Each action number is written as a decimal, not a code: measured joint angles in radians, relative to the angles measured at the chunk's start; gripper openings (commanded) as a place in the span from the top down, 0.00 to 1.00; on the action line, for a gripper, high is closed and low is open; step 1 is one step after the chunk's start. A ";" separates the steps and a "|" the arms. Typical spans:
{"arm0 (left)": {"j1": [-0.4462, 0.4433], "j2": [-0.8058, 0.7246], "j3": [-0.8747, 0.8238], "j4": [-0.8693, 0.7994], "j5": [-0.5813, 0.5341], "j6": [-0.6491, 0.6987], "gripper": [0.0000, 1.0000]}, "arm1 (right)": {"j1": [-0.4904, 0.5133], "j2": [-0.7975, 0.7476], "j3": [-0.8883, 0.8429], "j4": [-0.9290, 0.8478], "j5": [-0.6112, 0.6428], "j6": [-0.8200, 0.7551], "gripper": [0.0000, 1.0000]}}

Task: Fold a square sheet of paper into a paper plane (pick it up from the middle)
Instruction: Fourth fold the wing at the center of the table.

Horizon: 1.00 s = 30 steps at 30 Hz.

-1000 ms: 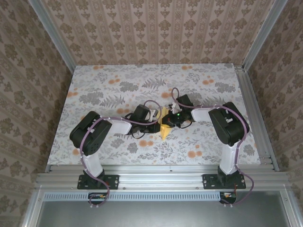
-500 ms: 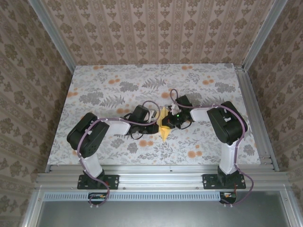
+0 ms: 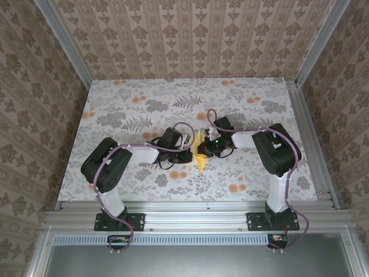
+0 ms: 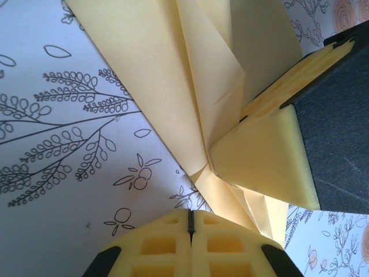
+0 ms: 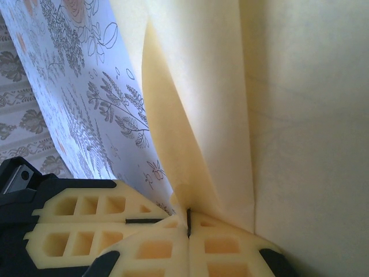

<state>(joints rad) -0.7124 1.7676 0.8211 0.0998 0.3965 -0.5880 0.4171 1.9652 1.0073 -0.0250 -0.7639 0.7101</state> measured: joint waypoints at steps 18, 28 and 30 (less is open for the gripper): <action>-0.002 0.061 0.053 0.050 -0.013 -0.052 1.00 | 0.000 0.000 -0.005 0.027 0.000 0.024 0.98; 0.001 0.068 0.054 0.055 -0.007 -0.051 1.00 | 0.000 0.000 -0.011 0.046 -0.003 0.056 0.98; 0.001 0.068 0.050 0.062 -0.007 -0.051 1.00 | 0.000 0.000 -0.014 0.055 -0.004 0.061 0.98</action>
<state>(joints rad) -0.7116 1.8359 0.8715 0.1616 0.3897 -0.6395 0.4168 1.9652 0.9928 0.0296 -0.7677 0.7712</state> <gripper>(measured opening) 0.048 0.068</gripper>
